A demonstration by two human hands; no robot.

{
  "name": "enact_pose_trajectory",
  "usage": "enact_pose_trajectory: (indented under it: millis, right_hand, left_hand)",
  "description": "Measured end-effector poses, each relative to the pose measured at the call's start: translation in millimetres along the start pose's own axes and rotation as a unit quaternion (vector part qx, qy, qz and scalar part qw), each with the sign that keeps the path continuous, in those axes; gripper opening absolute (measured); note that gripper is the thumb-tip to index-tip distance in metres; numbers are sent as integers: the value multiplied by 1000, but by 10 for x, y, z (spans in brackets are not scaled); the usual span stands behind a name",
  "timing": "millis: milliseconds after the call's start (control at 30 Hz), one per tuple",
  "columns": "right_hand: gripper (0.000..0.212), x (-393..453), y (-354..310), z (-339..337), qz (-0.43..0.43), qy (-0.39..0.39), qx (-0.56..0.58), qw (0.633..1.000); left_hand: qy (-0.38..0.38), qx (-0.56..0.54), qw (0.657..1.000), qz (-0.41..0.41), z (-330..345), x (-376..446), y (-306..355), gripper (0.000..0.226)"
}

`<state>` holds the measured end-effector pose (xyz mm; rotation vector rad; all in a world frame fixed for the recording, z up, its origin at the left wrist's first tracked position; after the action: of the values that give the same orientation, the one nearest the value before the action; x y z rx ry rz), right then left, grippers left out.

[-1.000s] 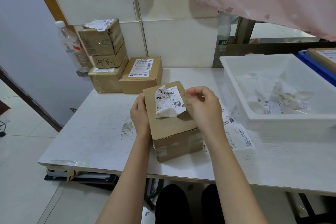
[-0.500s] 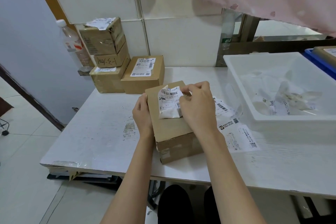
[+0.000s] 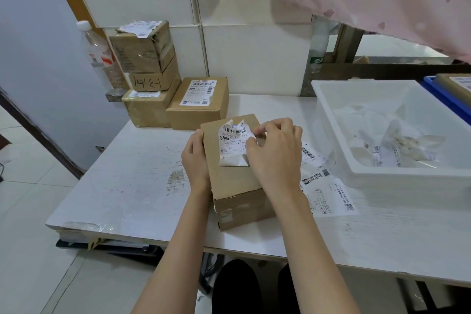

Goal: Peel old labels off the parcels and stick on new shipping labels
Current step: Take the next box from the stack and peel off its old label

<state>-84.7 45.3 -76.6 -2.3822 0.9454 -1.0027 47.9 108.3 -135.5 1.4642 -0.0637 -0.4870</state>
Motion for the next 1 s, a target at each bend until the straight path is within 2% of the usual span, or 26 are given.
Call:
enact_pose_trajectory:
  millis: [467,833,933,1000]
  right_hand:
    - [20,3,-17,22,-69,32,-1,997]
    - [12,-39,-132,-81,-104,47,119,986]
    - [14,-48,-121,-101,-93,47,131,986]
    - [24,-54,-96,-105,-78,46,142,986]
  left_hand:
    - [-5,-6,1000,-3,4,-8,0,39]
    - [-2,-2,1000,5,3,16,-4,39]
    - [-2,-3,1000,5,9,9,-4,38]
    - [1,0,1000,6,12,4,4,37]
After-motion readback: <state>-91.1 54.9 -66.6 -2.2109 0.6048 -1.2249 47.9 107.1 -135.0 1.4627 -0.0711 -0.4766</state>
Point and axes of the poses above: each hand's wrist, its own x-axis towards the middle knuckle, its own z-axis out of the palm, y = z × x, the point moved 3 cm from there along x, towards the middle knuckle, and after that the axes turned 15 degrees about -z, right-handed, at the moved point
